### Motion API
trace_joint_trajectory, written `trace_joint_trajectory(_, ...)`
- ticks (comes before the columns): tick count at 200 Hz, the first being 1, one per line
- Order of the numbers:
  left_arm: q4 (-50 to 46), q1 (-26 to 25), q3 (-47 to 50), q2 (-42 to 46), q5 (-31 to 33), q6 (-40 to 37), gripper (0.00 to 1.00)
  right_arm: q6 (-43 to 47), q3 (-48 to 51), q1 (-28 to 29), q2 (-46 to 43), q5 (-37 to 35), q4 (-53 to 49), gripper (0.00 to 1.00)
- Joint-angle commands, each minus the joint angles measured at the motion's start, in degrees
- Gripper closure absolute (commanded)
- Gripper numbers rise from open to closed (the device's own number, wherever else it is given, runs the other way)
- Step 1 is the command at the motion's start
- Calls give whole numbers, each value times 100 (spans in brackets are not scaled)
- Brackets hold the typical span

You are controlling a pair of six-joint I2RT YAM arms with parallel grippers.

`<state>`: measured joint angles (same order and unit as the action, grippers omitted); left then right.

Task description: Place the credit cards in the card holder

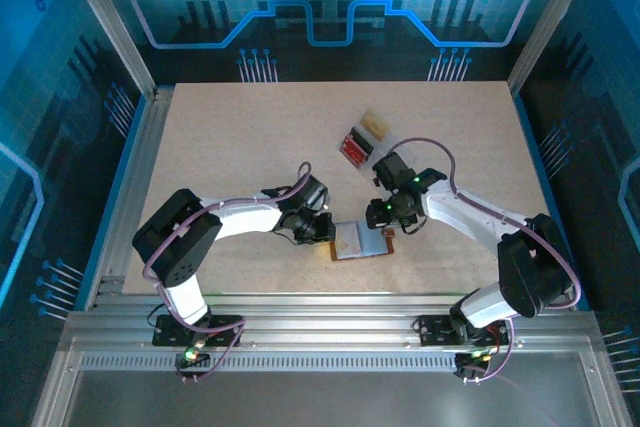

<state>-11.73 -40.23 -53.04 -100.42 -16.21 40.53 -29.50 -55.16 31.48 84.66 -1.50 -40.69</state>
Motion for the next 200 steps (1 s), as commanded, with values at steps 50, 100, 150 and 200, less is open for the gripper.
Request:
trace_joint_trajectory(50,-145,38,89,52,-71,-27,87,315,-97,21,306,-180,76,51)
trace_joint_trajectory(100,-137,40,101,58,-58,-10,87,613,-379,-11,849,296,359,52)
trace_joint_trajectory(150,-128,35,100,14,-55,-19,87,600,-394,30,836,575,388,72)
trace_joint_trajectory(200,-42,35,100,-6,-117,12,87,536,-457,152,858,852,185,94)
